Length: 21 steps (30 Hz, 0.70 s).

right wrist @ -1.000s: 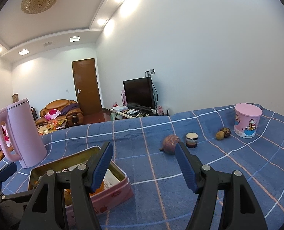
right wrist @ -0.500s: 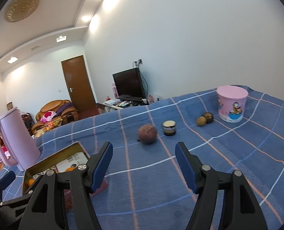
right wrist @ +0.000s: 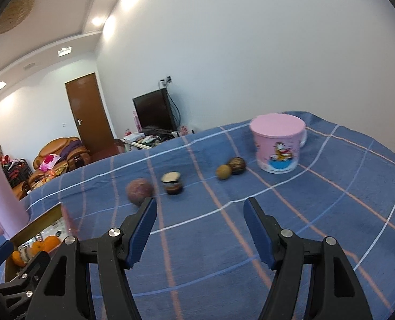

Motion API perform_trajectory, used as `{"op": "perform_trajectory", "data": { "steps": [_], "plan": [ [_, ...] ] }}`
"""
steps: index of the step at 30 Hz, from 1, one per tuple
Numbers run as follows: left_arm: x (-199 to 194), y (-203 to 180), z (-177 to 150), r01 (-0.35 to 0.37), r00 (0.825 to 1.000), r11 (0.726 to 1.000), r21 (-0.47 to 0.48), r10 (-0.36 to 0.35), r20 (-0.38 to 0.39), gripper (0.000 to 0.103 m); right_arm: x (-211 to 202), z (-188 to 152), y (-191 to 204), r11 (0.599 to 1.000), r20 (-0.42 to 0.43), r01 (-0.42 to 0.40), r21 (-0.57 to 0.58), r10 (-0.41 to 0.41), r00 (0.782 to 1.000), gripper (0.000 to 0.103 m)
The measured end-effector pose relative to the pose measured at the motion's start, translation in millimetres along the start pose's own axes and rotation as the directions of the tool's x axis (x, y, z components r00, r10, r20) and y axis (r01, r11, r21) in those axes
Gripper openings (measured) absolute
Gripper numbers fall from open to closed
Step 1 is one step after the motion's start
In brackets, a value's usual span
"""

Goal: Organize fruits
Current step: 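Withdraw both open tools from the tin box, then move the right tool toward the small fruits beside the pink bucket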

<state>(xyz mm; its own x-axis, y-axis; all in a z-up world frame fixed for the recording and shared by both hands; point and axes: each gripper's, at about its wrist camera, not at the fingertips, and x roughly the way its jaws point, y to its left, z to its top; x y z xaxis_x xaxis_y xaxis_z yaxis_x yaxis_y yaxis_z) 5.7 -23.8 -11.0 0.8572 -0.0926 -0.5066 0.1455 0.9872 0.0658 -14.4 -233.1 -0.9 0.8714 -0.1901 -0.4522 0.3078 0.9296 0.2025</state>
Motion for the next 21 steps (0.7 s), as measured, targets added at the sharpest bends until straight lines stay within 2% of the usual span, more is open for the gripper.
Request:
{"op": "perform_trajectory", "data": {
  "steps": [7,9,11,15,21],
  "plan": [
    [11.8,-35.7,10.6,0.067,0.998,0.996,0.057,-0.067,-0.008,0.102,30.9,15.7,-44.0,0.998,-0.075,0.012,0.067,-0.007,0.997,0.069],
    [16.0,-46.9,15.4,0.081,0.997,0.993,0.084,-0.081,-0.005,0.102,44.0,22.6,-50.7,0.996,-0.095,0.008,0.085,0.000,0.996,0.064],
    [21.2,-58.1,20.7,0.095,0.995,0.990,0.109,-0.095,-0.003,0.102,62.0,29.6,-54.8,0.995,-0.131,-0.001,0.104,0.014,0.991,0.054],
    [32.3,-73.7,28.9,0.122,0.992,0.983,0.139,-0.122,-0.008,0.099,98.6,37.3,-61.3,0.987,-0.195,-0.006,0.159,0.038,0.980,0.048],
    [46.5,-76.2,33.3,0.170,0.985,0.979,0.111,-0.168,-0.030,0.099,142.8,41.9,-70.2,0.955,-0.246,0.013,0.297,0.064,0.967,0.047]
  ]
}}
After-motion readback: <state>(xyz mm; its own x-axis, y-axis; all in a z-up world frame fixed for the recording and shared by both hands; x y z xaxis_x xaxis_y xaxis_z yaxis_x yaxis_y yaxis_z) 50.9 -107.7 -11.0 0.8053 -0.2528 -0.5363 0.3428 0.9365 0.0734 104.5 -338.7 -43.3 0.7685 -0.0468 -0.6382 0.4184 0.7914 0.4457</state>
